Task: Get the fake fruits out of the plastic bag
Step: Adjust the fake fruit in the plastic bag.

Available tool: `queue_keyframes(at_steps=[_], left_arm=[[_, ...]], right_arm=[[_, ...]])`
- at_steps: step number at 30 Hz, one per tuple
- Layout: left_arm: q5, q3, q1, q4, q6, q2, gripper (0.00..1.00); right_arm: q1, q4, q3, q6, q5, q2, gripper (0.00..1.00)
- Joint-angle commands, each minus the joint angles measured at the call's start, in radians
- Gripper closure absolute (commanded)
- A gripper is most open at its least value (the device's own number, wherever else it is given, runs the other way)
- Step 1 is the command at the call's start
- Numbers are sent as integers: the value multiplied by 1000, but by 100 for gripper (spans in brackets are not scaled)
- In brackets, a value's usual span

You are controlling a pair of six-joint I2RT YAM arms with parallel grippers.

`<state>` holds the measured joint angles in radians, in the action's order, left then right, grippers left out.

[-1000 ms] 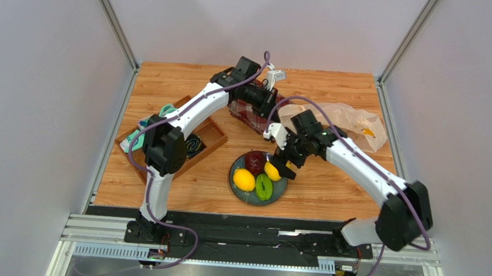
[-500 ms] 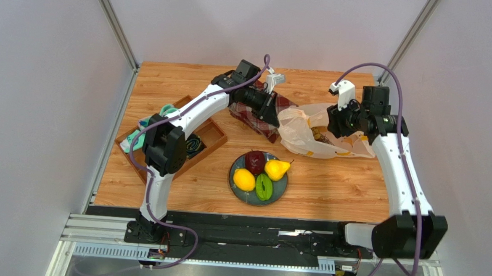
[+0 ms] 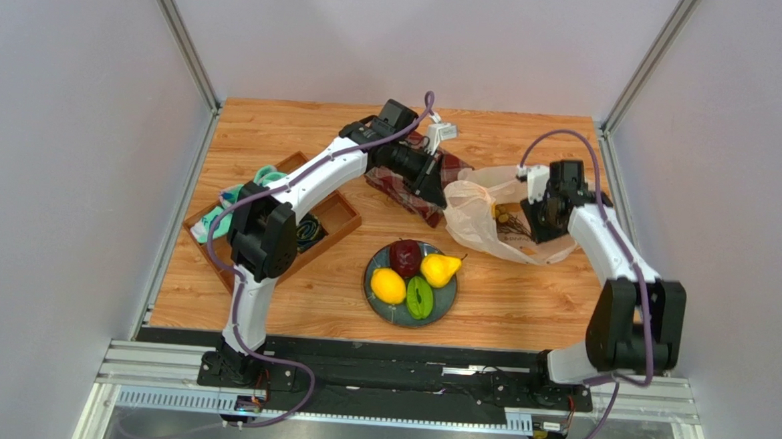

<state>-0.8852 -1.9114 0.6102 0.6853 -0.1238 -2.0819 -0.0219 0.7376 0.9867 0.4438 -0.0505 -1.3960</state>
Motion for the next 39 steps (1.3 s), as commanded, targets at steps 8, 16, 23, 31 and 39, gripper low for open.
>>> queue_keyframes(at_steps=[8, 16, 23, 31, 39], left_arm=[[22, 29, 86, 63, 182, 132, 100], [43, 2, 83, 74, 193, 169, 100], [29, 6, 54, 57, 164, 181, 100], [42, 17, 22, 46, 162, 175, 100], [49, 72, 16, 30, 167, 169, 100]], right_arm=[[46, 45, 411, -240, -299, -397, 43], [39, 72, 497, -273, -422, -485, 37], [-15, 34, 443, -251, -443, -532, 21], [-13, 80, 290, -119, -304, -315, 67], [-16, 170, 235, 77, -198, 1, 73]])
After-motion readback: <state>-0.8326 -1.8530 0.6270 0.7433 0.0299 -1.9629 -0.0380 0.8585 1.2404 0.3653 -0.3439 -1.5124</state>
